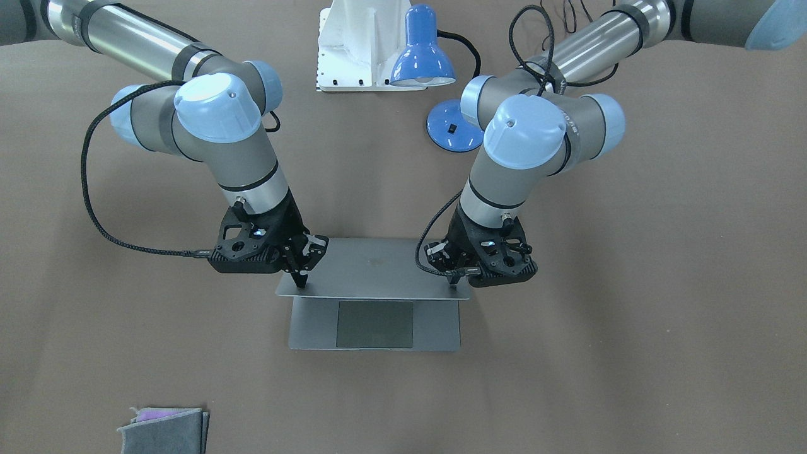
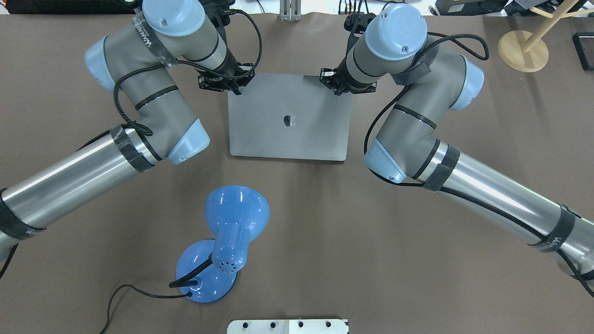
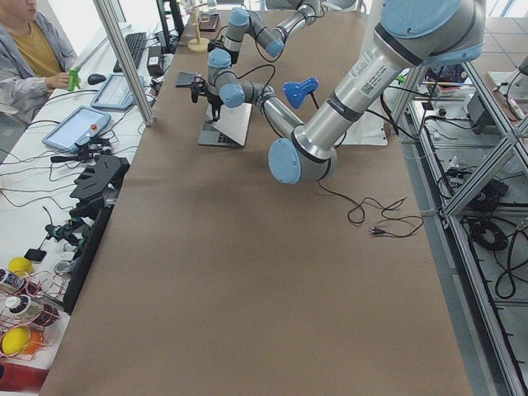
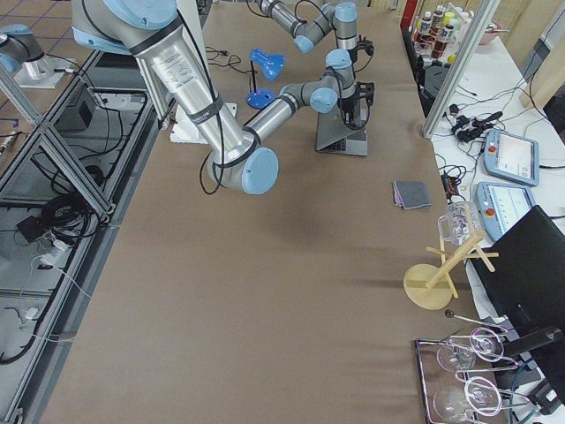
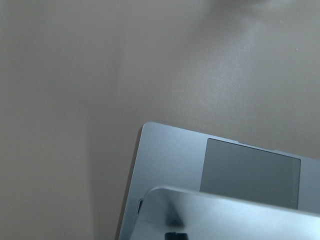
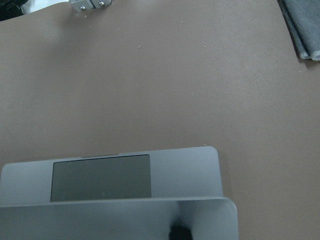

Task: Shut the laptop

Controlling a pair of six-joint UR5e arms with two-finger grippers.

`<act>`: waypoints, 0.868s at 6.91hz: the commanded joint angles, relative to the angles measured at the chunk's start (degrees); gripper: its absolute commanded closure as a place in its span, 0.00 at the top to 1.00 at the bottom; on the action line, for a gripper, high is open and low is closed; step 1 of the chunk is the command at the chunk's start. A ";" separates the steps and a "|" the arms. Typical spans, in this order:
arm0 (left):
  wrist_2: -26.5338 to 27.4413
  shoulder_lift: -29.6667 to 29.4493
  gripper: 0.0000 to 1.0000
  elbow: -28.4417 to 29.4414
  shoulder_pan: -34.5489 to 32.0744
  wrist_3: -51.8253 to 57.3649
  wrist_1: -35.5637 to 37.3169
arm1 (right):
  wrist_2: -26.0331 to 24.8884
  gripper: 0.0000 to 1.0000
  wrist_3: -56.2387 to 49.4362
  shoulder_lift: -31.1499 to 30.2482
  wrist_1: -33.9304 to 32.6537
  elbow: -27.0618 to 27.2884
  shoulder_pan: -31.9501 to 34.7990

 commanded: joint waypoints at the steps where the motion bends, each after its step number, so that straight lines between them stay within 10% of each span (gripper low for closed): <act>1: 1.43 -0.90 0.00 7.13 0.01 0.04 -6.08 | 1.12 0.00 -0.14 3.78 0.49 -6.93 0.16; 6: 1.87 -3.72 0.00 14.20 0.80 0.04 -10.40 | 7.61 0.00 -0.41 6.17 8.57 -17.69 1.73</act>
